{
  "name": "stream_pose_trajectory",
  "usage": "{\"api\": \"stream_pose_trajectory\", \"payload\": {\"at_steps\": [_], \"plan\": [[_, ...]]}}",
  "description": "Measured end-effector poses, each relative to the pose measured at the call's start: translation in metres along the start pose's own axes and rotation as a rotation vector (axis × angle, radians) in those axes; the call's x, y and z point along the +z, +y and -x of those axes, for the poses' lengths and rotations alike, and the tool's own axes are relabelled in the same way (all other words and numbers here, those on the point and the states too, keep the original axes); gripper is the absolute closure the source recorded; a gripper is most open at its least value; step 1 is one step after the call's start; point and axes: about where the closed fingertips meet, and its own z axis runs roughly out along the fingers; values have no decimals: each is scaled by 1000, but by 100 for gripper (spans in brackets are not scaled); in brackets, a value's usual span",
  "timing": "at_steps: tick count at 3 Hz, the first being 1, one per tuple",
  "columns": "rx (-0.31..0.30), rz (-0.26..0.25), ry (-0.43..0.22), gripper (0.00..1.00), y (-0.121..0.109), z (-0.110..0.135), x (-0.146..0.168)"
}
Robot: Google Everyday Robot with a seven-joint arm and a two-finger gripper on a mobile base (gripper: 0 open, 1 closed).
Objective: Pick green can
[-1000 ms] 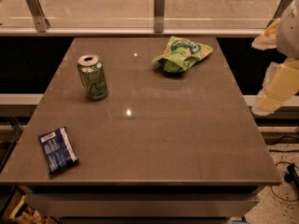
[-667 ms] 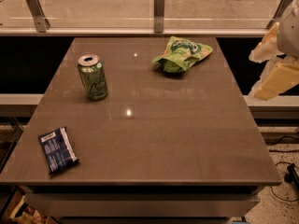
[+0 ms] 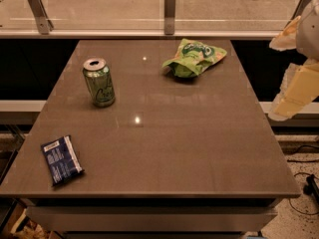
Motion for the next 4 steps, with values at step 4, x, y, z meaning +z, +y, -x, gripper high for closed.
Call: {"api": "stream_pose_trajectory", "payload": {"at_steps": [4], "plan": [[98,-46,-87,0,-16,25,-16]]}}
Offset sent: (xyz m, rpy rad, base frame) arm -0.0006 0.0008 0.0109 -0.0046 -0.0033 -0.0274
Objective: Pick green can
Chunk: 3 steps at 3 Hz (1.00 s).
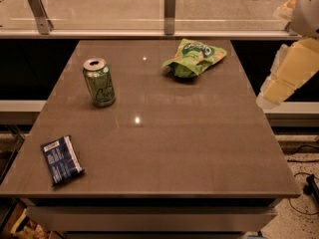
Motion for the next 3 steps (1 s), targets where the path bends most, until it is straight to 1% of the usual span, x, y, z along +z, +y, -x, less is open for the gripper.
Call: {"api": "stream_pose_trajectory", "payload": {"at_steps": [1,2,3], "plan": [[48,5,-88,0,-7,12,8],[96,27,-191,0,-7,15,21],[134,58,-311,0,-5,19,36]]}}
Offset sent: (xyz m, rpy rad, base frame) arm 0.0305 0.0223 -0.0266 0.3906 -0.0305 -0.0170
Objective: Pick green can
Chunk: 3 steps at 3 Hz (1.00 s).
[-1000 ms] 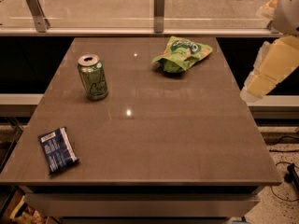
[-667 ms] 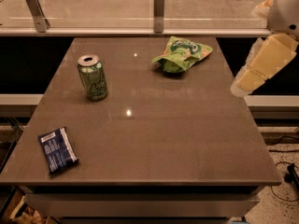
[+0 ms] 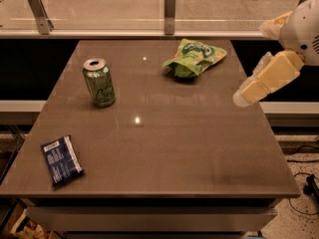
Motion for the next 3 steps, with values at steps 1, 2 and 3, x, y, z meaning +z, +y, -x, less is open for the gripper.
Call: {"api": "stream_pose_trajectory", "payload": {"at_steps": [1,2,3], "plan": [[22,25,-90,0,3,2,12],[34,26,-172,0,9,17,35],[34,26,-172,0,9,17,35]]}}
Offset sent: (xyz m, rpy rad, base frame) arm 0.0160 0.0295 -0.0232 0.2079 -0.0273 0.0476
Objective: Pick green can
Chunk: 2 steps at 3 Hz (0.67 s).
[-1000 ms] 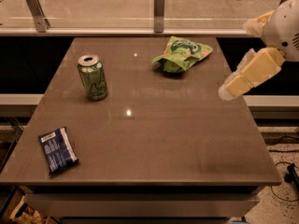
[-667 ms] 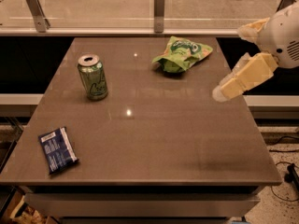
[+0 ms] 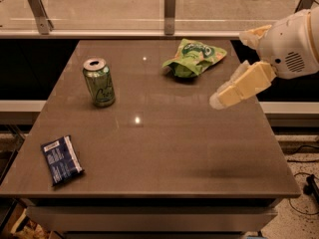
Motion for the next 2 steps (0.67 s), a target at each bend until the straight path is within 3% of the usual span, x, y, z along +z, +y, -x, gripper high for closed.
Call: {"api": "stream_pose_trajectory", "payload": {"at_steps": [2], "plan": [[2,-50,-38,0,-4,13,-7]]}}
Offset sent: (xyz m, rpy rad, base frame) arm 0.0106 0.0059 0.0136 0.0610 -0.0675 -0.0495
